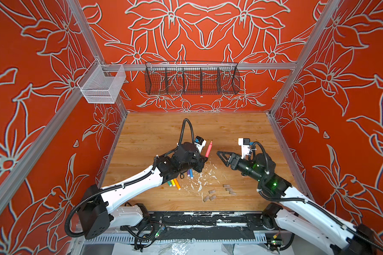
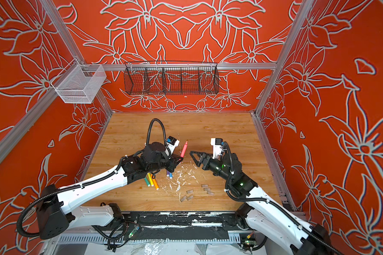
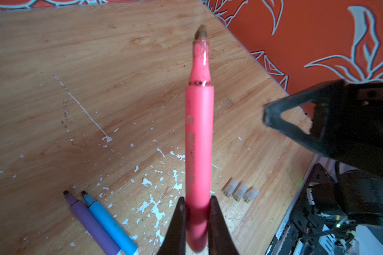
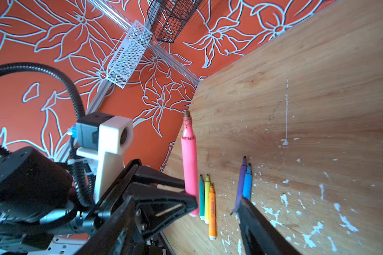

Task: Insert the pens into the pen caps

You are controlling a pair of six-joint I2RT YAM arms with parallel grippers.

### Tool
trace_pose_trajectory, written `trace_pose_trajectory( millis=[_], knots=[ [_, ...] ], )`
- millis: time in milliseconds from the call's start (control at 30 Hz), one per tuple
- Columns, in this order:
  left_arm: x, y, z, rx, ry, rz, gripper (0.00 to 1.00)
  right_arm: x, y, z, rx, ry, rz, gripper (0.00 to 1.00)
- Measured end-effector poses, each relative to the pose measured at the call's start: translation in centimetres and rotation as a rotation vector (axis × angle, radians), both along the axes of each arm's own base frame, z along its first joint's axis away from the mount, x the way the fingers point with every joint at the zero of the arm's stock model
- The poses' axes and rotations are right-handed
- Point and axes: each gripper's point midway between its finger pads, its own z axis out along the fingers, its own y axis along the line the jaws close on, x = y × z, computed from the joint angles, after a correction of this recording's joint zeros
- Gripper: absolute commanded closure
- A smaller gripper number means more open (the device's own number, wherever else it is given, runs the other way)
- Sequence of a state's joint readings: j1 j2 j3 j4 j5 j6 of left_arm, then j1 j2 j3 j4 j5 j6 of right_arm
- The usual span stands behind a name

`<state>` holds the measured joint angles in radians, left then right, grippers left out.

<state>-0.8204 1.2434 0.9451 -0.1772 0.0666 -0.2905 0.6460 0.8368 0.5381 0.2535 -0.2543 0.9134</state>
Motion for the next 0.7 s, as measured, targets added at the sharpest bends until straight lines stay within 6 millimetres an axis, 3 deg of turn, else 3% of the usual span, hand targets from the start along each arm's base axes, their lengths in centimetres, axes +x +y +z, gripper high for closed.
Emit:
trace_pose_trajectory(
  millis=[300, 467, 567, 700],
  knots=[
    [-0.8, -0.7, 0.5, -0.036, 0.007, -0.055, 1.0, 1.6, 2.0, 2.0, -0.024, -0.039, -0.016, 0.32],
    [-1.4, -0.9, 0.8, -0.057, 0.004, -0.083, 1.0, 2.5, 2.4, 0.8, -0.061, -0.02, -0.046, 0.38],
    [-1.8, -1.0, 1.1, -0.072, 0.002, -0.101, 1.0, 2.9, 2.6, 0.0, -0.078, -0.005, -0.059, 0.5],
    [-2.0, -1.2, 1.4, -0.083, 0.003, -0.117, 1.0, 3.0, 3.1, 0.5, -0.085, 0.001, -0.062, 0.75]
  ],
)
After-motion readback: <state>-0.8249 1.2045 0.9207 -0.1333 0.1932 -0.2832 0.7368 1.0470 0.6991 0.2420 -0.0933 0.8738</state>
